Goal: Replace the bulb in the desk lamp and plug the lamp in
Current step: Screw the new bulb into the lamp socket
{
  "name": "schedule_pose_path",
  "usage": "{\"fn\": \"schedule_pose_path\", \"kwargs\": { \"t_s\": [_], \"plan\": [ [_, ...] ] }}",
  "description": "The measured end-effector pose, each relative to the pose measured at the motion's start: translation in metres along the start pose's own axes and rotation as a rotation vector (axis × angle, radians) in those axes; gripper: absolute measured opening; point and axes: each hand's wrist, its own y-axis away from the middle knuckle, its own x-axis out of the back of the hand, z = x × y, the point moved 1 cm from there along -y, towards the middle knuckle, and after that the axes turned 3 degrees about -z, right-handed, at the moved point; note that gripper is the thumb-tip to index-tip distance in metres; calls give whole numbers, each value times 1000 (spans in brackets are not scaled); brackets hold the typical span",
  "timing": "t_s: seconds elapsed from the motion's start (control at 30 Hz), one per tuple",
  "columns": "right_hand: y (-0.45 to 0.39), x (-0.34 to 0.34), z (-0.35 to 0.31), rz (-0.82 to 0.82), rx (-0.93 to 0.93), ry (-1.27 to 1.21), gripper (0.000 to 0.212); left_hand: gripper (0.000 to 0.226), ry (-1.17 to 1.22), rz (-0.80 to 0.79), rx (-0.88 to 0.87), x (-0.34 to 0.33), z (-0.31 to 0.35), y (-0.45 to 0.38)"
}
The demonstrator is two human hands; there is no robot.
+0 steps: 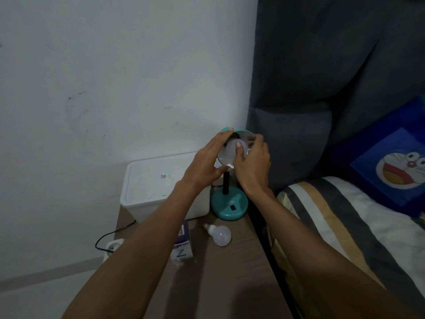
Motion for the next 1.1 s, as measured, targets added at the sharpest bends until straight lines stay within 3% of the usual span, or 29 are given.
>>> {"fn": "schedule_pose_path", "kwargs": {
  "t_s": [0.13, 0.3, 0.5, 0.63, 0.77, 0.93, 1.1],
  "plan": [
    [1, -2, 4, -63, 13, 9, 47, 97, 10, 1, 5, 0, -3, 0],
    [-1, 0, 6, -29, -151, -34, 38, 94, 12, 0, -2, 1, -1, 0],
    [2, -1, 1, 14, -38, -40, 32, 94, 13, 2, -6, 0, 0, 0],
    [1, -1, 5, -35, -29, -31, 43, 95, 19, 8, -2, 0, -2, 0],
    [-1, 1, 5, -14, -130, -26, 37, 93, 24, 13, -2, 1, -1, 0],
    [3, -1, -2, 24, -23, 14, 31, 95, 37, -1, 9, -1, -2, -1],
    [2, -3, 4, -77, 39, 89, 49, 95, 37, 3, 20, -2, -4, 0]
  ]
}}
